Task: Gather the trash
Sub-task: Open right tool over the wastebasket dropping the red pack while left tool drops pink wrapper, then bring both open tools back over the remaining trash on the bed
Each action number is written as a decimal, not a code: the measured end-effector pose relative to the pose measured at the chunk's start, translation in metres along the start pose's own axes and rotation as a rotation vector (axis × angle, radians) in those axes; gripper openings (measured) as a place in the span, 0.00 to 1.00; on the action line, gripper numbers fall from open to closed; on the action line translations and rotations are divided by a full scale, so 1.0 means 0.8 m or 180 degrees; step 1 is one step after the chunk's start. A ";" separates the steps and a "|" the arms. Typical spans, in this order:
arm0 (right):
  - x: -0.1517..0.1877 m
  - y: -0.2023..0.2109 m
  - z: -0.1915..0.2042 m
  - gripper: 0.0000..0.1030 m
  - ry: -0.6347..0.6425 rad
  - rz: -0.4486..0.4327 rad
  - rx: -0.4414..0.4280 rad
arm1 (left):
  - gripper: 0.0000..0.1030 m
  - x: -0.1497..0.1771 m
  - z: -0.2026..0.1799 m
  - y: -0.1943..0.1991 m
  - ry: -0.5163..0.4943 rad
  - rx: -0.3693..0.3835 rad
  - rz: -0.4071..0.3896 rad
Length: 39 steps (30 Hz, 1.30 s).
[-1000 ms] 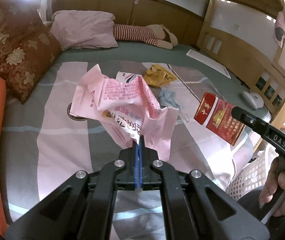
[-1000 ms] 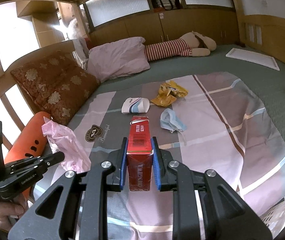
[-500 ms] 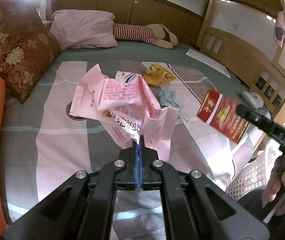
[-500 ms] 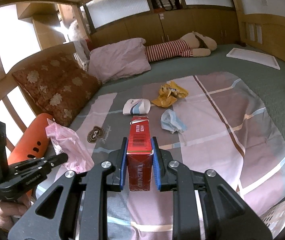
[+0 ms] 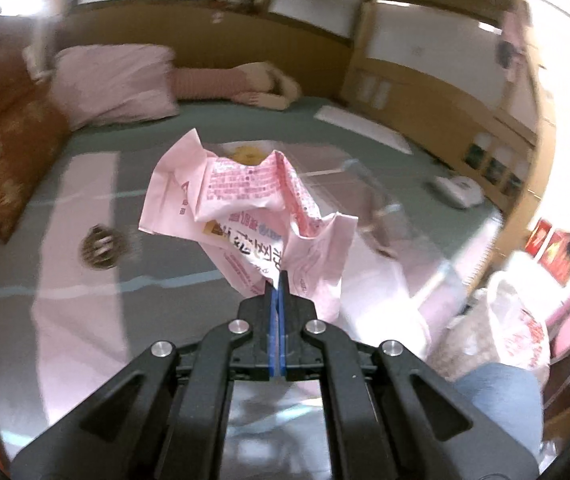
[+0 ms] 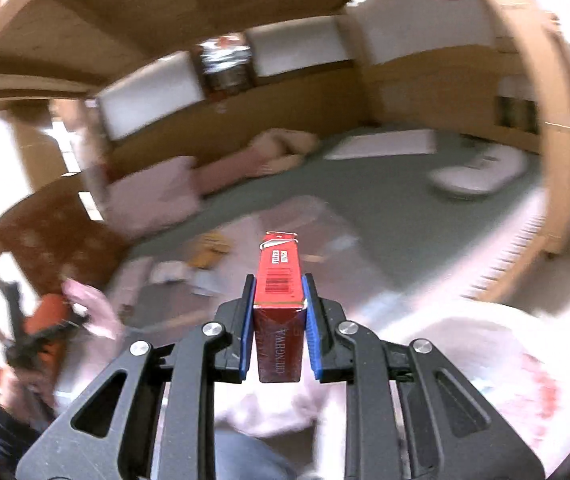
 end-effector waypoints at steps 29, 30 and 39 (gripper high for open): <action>-0.013 0.039 -0.089 0.68 -0.0693 -0.0390 0.0207 | 0.94 -0.041 -0.227 -0.013 -0.0567 0.0869 0.0209; -0.015 0.031 -0.080 0.68 -0.0649 -0.0369 0.0172 | 0.94 -0.049 -0.190 -0.013 -0.0471 0.0724 0.0176; -0.046 -0.088 0.076 0.76 -0.0233 -0.0074 -0.0298 | 0.96 -0.072 0.052 0.012 0.0090 -0.0390 -0.0355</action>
Point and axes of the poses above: each gripper's, at about its wrist camera, not at the fingertips, and y roughly against the way its jaws point, z to its left, x to its underside, the point moved 9 cm from there along -y, roughly the way its jaws point, and after that the axes turned 9 degrees about -x, right-handed, at the moved point
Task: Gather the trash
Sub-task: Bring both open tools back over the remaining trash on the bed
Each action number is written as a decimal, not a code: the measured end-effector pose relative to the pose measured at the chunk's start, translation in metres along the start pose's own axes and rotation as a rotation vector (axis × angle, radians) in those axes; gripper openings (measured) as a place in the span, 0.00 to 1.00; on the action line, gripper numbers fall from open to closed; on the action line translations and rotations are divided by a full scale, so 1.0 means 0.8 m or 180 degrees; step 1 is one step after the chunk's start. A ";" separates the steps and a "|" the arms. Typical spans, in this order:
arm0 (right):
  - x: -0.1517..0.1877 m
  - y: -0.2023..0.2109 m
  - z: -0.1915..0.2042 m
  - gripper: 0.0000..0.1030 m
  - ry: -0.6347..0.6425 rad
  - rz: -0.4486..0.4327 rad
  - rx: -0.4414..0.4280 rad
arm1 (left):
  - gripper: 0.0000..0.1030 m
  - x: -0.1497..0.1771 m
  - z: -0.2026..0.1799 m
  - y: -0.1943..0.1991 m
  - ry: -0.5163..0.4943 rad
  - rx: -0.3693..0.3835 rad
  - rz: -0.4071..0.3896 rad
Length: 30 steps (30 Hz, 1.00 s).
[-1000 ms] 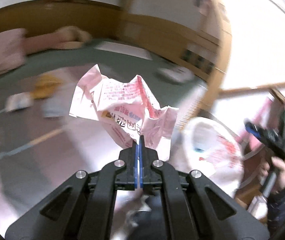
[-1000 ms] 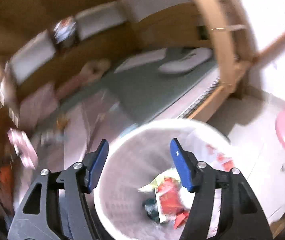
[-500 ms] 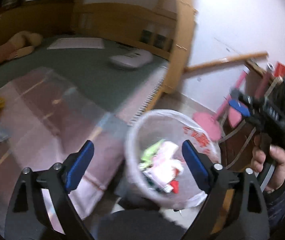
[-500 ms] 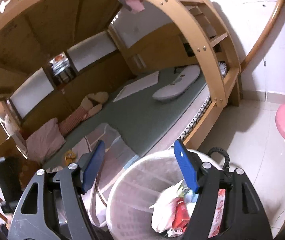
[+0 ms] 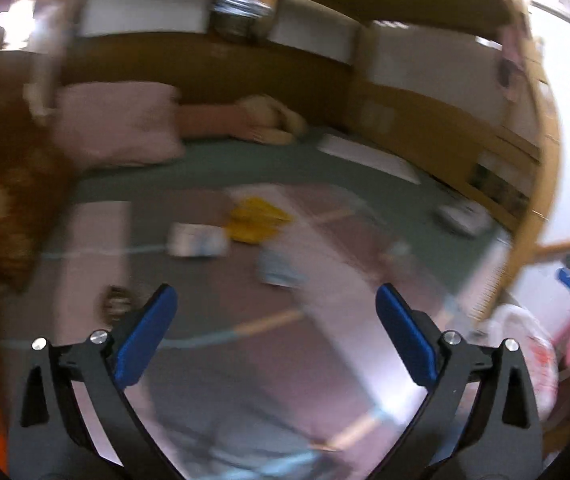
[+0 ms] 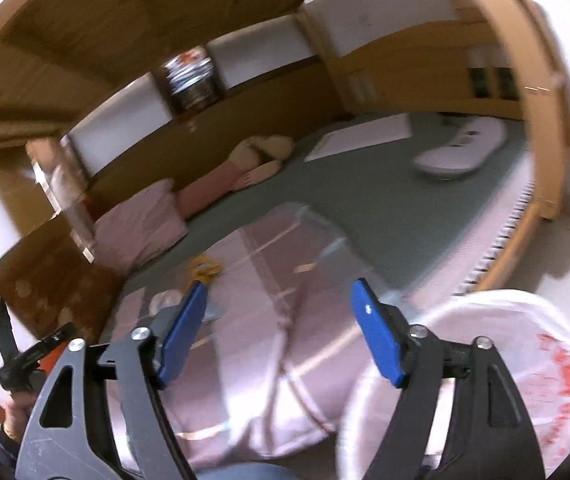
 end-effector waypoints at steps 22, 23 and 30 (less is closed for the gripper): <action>0.102 -0.286 0.186 0.76 0.0987 0.0985 -0.0132 | 0.96 0.031 0.059 -0.032 0.0298 -0.0376 0.0335; 0.105 -0.289 0.185 0.76 0.1061 0.1006 -0.0080 | 0.96 0.031 0.058 -0.033 0.0308 -0.0367 0.0338; 0.116 -0.354 0.184 0.76 0.1243 0.1182 0.0027 | 0.96 0.036 0.048 -0.047 0.0247 -0.0364 0.0432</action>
Point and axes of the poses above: each gripper's, at about its wrist camera, not at the fingertips, and y roughly against the way its jaws point, z to its left, x to its underside, the point moved 9 cm from there along -y, roughly the way its jaws point, and after that the axes turned 9 degrees about -x, right-handed, at the moved point
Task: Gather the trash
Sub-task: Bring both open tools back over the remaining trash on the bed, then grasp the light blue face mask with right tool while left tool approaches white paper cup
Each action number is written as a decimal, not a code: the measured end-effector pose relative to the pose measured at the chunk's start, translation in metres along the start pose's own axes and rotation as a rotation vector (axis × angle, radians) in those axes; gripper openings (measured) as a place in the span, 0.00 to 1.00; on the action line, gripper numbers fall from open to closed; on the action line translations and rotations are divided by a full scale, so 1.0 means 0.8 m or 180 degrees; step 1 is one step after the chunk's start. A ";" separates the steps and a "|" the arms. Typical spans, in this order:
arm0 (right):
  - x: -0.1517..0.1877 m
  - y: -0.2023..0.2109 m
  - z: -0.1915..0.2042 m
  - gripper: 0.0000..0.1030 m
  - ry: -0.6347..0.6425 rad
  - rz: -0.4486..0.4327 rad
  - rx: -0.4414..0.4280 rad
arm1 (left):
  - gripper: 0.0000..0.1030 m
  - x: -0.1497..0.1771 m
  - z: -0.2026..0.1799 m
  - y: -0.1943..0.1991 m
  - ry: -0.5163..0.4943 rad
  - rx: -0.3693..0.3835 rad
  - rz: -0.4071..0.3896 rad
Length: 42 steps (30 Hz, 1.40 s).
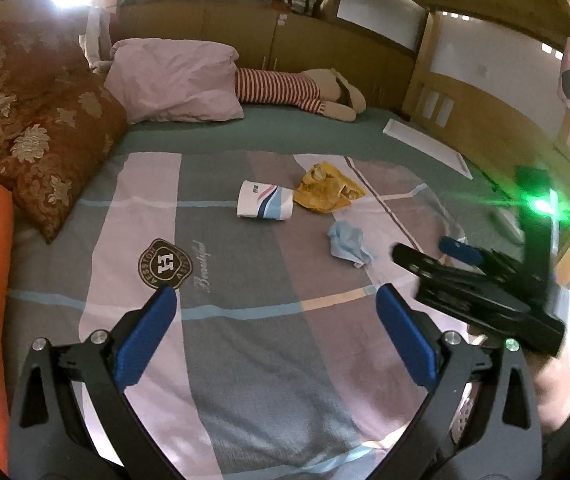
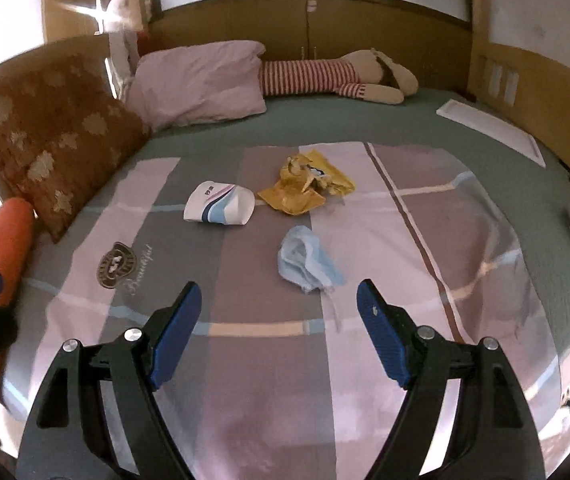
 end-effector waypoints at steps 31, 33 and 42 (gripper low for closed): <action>-0.024 -0.136 -0.070 0.25 -0.0572 0.0435 -0.0258 | 0.96 -0.074 -0.058 -0.314 -0.0558 0.0013 0.0444; -0.026 -0.136 -0.070 0.25 -0.0588 0.0435 -0.0287 | 0.96 -0.079 -0.059 -0.328 -0.0642 -0.0068 0.0449; -0.029 -0.137 -0.066 0.25 -0.0606 0.0421 -0.0316 | 0.85 -0.089 -0.048 -0.363 -0.0542 -0.0093 0.0534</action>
Point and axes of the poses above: each gripper's, at about its wrist camera, not at the fingertips, and y roughly against the way its jaws point, z to its left, x to its underside, the point moved 9 cm from there along -y, roughly the way its jaws point, and after that the axes turned 9 degrees about -x, right-handed, at the moved point
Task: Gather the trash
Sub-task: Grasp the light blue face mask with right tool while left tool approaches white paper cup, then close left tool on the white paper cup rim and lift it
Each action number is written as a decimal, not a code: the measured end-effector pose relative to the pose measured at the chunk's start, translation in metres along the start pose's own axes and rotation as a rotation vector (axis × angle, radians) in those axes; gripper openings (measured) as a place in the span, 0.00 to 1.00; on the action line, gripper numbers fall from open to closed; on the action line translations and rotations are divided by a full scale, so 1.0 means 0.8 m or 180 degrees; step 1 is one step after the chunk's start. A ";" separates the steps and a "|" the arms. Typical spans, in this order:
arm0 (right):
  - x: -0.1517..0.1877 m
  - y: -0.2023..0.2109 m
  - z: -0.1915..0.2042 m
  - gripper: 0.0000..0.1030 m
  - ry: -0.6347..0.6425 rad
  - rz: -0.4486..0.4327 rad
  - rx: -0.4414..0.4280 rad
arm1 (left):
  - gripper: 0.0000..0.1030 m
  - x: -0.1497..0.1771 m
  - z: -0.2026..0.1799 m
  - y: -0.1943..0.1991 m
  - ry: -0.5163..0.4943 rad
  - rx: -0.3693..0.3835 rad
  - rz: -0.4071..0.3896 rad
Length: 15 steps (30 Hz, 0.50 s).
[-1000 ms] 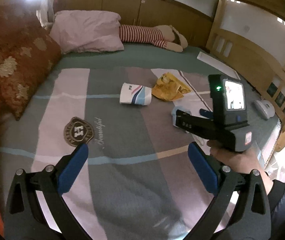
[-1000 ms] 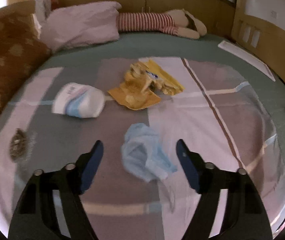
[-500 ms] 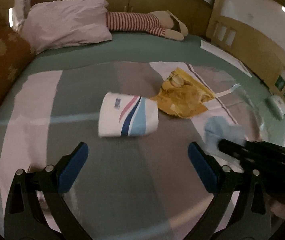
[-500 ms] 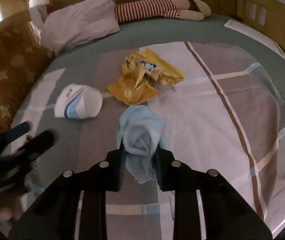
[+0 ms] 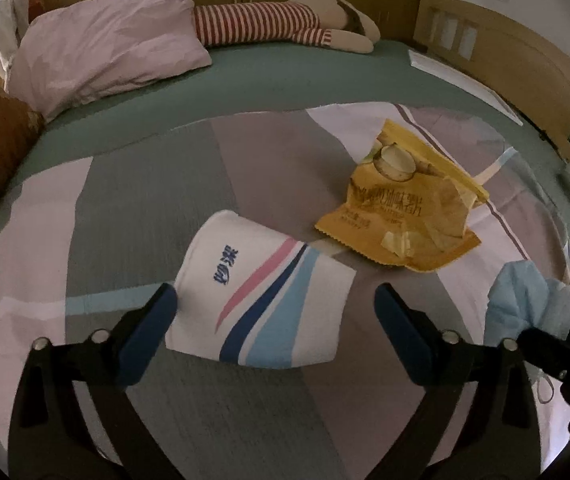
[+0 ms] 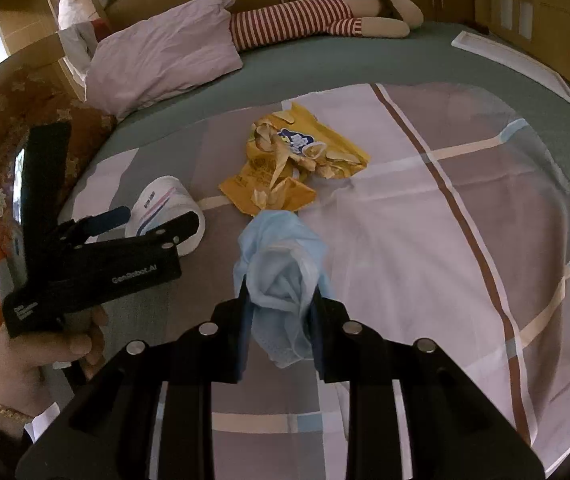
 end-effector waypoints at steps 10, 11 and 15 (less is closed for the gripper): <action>-0.009 0.018 0.009 0.25 -0.0015 -0.0121 -0.0068 | 0.21 0.038 0.006 0.060 -0.0042 0.0228 0.0045; -0.009 0.021 0.008 0.25 -0.0037 -0.0130 -0.0072 | 0.32 0.040 0.010 0.065 -0.0059 0.0181 0.0027; -0.009 0.031 0.004 0.25 -0.0111 -0.0161 -0.0092 | 0.97 0.035 0.039 0.095 0.0050 0.0012 -0.0228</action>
Point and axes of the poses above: each gripper's, at about its wrist camera, not at the fingertips, and y roughly against the way its jaws point, z to its left, x to its underside, the point moved 9 cm from there along -y, roughly the way its jaws point, and after that the axes turned 9 degrees about -x, right-handed, at the moved point
